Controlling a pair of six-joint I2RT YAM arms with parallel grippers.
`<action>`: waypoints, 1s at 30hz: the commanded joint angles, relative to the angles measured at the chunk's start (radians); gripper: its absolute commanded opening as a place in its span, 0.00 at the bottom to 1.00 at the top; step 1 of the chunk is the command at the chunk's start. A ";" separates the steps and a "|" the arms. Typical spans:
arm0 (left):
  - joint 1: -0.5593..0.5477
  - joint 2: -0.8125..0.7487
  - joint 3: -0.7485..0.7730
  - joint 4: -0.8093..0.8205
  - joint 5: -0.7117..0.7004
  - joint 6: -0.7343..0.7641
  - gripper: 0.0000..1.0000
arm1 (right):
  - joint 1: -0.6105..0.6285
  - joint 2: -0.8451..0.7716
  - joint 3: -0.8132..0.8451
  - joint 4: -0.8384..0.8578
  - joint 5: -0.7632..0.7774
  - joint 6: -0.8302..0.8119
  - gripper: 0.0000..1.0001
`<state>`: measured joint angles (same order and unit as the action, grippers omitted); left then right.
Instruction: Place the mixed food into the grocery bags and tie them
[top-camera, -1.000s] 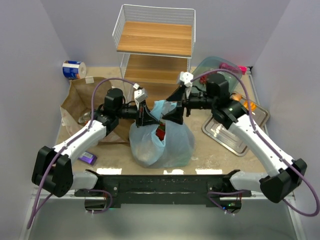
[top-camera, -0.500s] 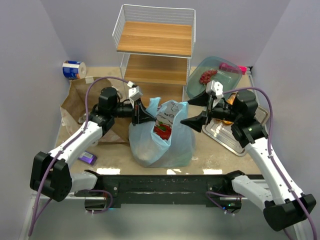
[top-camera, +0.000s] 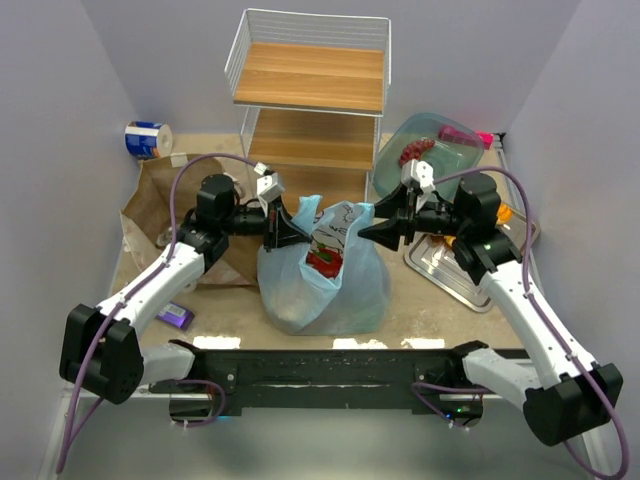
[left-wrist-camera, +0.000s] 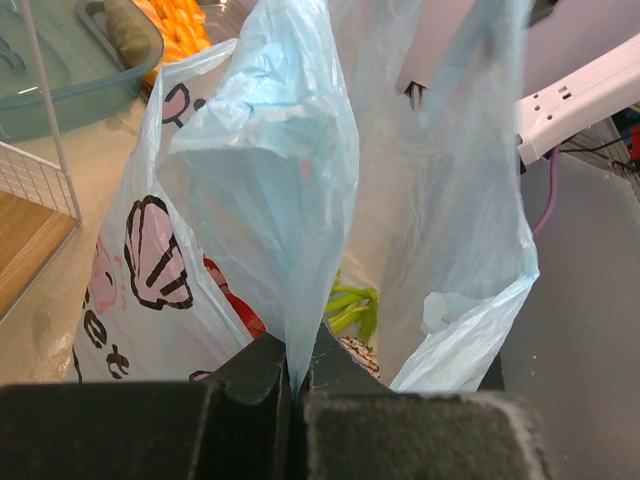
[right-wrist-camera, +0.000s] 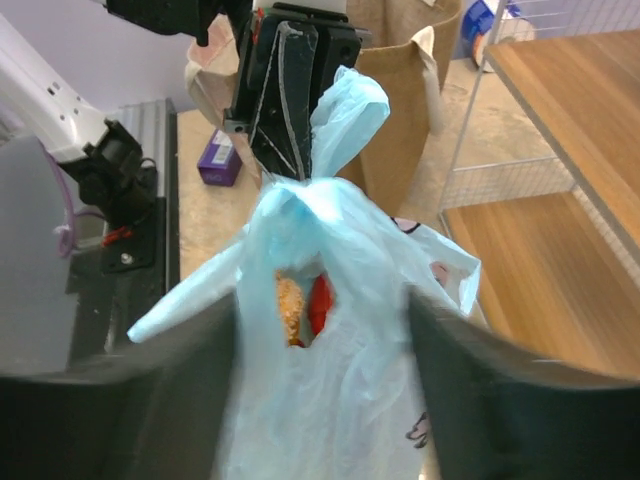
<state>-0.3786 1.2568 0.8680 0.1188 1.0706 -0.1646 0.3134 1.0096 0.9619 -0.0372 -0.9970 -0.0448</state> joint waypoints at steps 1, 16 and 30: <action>0.007 -0.019 0.025 0.028 0.049 -0.009 0.00 | -0.002 0.040 0.057 0.033 -0.083 -0.010 0.39; 0.004 0.075 0.226 -0.452 -0.093 0.138 0.00 | 0.180 0.234 0.262 -0.335 0.027 -0.184 0.00; 0.004 0.070 0.285 -0.541 -0.168 0.197 0.37 | 0.322 0.460 0.534 -0.654 0.248 -0.296 0.00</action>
<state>-0.3790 1.3499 1.1023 -0.4053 0.9314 0.0025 0.6121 1.4517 1.4071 -0.5877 -0.8200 -0.3012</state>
